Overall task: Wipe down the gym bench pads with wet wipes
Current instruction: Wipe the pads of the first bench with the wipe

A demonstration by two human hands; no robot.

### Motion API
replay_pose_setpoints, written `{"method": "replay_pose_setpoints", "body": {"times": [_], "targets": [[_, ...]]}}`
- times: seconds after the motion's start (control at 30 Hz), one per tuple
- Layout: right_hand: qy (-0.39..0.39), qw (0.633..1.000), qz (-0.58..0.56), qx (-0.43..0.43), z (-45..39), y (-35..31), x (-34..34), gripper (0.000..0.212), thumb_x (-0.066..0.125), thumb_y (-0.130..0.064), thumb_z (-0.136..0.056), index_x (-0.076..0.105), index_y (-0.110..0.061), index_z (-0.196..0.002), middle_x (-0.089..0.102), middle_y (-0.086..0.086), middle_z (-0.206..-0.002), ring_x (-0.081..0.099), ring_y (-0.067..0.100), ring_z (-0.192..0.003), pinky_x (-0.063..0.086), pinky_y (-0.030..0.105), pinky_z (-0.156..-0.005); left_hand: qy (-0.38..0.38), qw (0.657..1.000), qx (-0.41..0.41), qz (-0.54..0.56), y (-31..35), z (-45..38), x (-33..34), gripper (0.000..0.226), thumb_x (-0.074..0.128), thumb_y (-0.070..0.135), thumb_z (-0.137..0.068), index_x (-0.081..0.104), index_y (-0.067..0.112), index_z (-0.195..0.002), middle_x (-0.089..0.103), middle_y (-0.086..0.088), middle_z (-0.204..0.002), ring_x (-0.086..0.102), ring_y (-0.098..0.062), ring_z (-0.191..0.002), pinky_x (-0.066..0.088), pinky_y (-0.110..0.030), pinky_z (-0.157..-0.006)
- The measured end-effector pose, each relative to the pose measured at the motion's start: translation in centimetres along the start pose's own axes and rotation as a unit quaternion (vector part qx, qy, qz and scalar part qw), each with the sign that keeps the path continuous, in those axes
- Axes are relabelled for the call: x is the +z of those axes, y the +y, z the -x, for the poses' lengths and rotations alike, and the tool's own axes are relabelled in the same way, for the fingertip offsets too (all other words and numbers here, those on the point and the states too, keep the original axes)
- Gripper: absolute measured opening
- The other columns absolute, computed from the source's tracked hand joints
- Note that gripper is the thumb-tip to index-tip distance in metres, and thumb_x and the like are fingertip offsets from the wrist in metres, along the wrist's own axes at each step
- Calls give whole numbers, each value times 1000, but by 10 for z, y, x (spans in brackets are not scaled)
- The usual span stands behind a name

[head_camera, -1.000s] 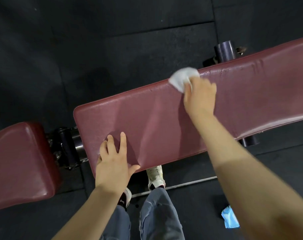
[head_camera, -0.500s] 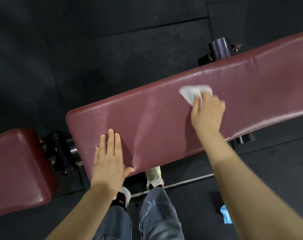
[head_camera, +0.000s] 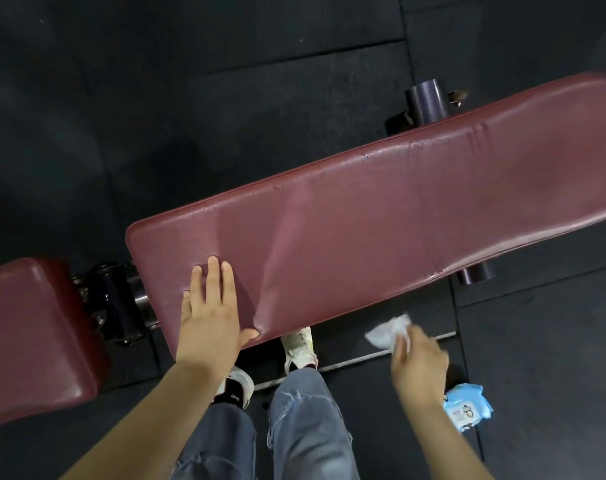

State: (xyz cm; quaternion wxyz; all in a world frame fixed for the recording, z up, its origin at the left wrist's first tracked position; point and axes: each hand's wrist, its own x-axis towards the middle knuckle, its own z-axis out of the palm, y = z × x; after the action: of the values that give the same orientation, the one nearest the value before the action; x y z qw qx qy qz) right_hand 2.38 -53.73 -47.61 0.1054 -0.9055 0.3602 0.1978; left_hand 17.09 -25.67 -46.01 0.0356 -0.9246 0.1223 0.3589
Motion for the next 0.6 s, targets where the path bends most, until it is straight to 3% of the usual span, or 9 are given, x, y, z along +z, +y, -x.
{"method": "replay_pose_setpoints", "body": {"times": [0.07,0.2,0.33,0.47,0.6], "targets": [[-31,996,-77,40,26,11,7,13,60,-12,-91,66,-3,-98,67,17,-76,62,42,-73,44,45,-72,4,1000,2,-7,0,1,-1,128,59,72,-77,-16,4,-153,-11,-17,-164,-2,-39,-151,20,-46,-122],[1,971,-231,68,26,-15,-20,42,39,-41,-88,62,-13,-109,68,10,-92,60,33,-86,48,46,-82,-39,999,-5,0,0,1,-11,128,62,69,-79,-20,5,-152,-17,-14,-163,-5,-37,-151,21,-47,-121],[18,946,-322,-7,7,-49,-67,22,47,-34,-91,61,-22,-103,66,-2,-91,59,19,-85,46,36,-74,-79,996,-9,43,1,4,-39,109,58,58,-89,-13,10,-156,-17,-10,-164,-7,-32,-152,11,-49,-123],[12,925,-373,-69,-4,-82,-120,10,52,-28,-95,60,-35,-93,64,-13,-88,59,5,-83,43,18,-67,-8,995,35,96,8,24,-82,86,52,48,-96,3,13,-158,-2,-8,-166,0,-26,-153,9,-42,-124],[-2,911,-382,-159,7,-117,-180,19,57,-26,-94,61,-43,-87,63,-19,-92,59,1,-89,42,15,-71,66,966,59,243,21,60,-141,72,55,39,-97,20,17,-156,16,-2,-165,13,-20,-152,17,-39,-123]]}}
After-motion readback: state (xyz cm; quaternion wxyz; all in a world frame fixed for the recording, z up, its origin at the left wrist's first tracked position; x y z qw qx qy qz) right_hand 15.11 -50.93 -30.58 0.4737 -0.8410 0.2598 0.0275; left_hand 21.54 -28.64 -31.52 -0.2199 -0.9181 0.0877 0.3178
